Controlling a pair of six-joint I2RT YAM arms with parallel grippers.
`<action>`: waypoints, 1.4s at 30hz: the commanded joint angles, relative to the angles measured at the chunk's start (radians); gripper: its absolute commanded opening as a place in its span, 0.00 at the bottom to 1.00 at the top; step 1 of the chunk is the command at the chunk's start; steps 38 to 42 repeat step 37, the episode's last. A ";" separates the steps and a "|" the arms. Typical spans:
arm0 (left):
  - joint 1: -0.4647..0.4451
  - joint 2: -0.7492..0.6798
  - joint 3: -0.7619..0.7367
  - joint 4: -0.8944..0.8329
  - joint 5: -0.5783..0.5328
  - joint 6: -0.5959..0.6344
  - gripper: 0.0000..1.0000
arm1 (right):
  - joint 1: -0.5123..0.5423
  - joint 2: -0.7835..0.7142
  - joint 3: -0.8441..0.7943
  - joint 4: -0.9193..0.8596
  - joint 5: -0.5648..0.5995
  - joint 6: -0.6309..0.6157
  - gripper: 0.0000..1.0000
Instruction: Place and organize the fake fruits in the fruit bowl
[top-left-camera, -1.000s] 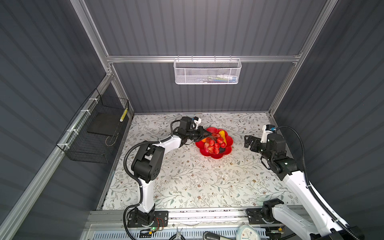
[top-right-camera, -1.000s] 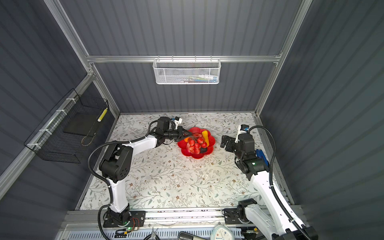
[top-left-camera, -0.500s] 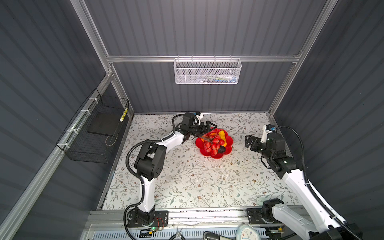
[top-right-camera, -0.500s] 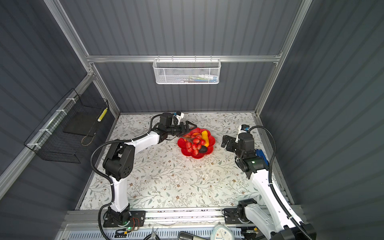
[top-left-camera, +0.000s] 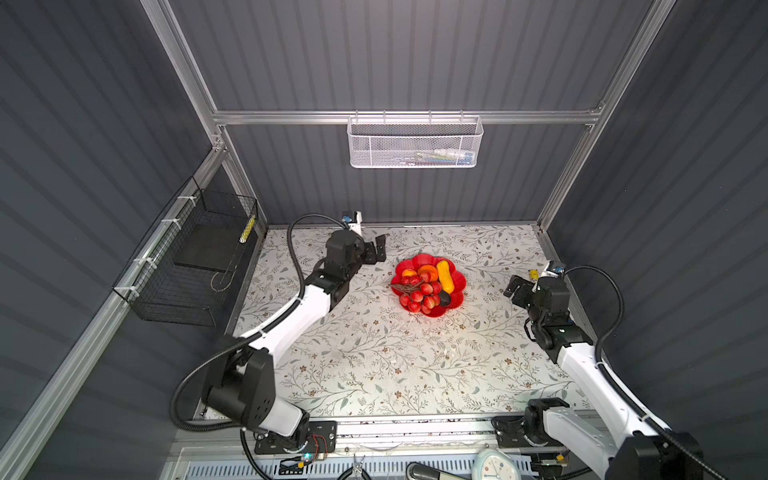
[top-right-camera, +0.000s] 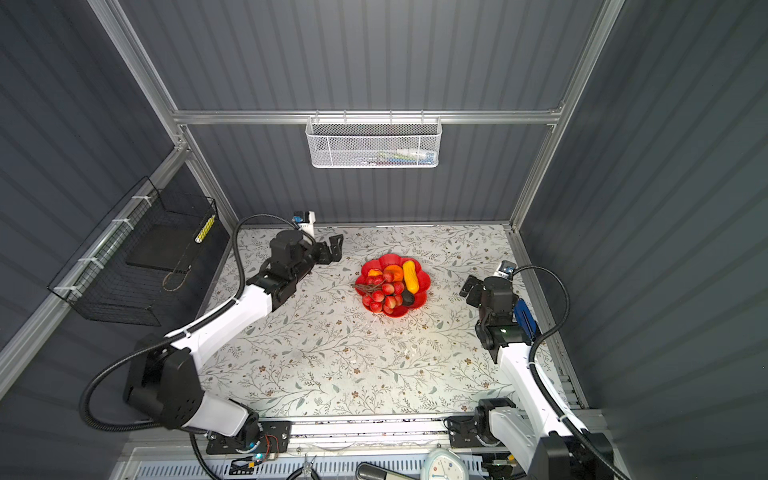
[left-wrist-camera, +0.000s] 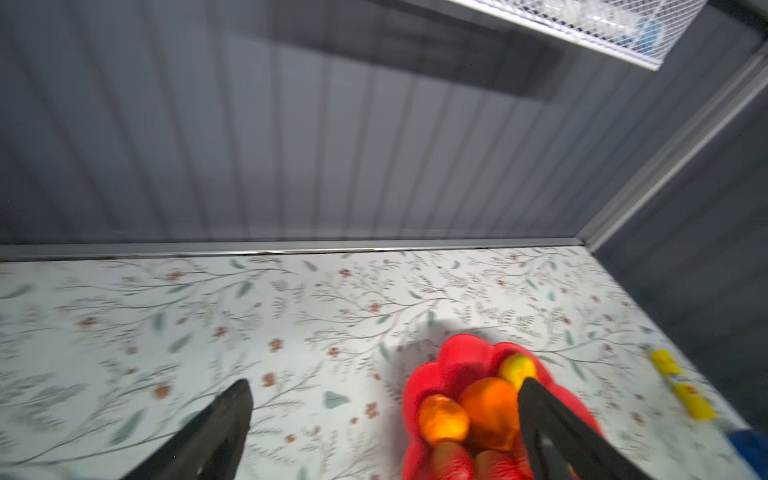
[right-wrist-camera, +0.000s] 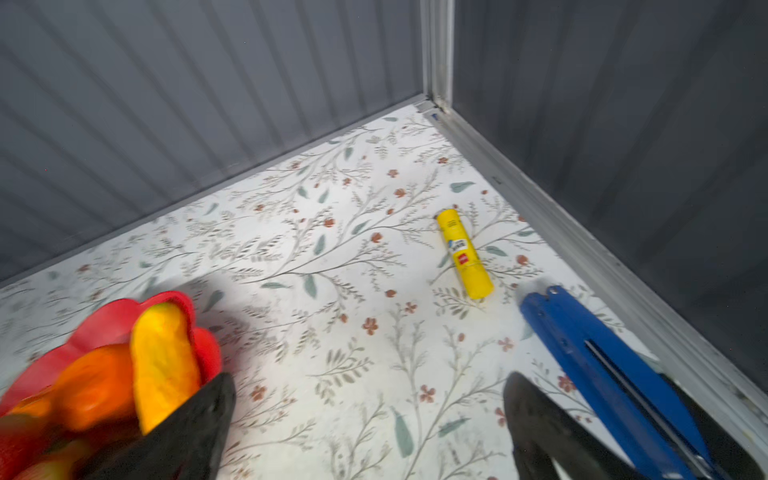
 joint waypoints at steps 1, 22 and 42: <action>0.031 -0.102 -0.186 0.153 -0.243 0.213 1.00 | -0.012 0.073 -0.062 0.236 0.121 -0.081 0.99; 0.378 0.190 -0.621 0.715 -0.046 0.200 1.00 | -0.061 0.441 -0.232 0.888 -0.122 -0.274 0.99; 0.391 0.289 -0.570 0.722 -0.083 0.174 1.00 | -0.062 0.458 -0.235 0.929 -0.121 -0.273 0.99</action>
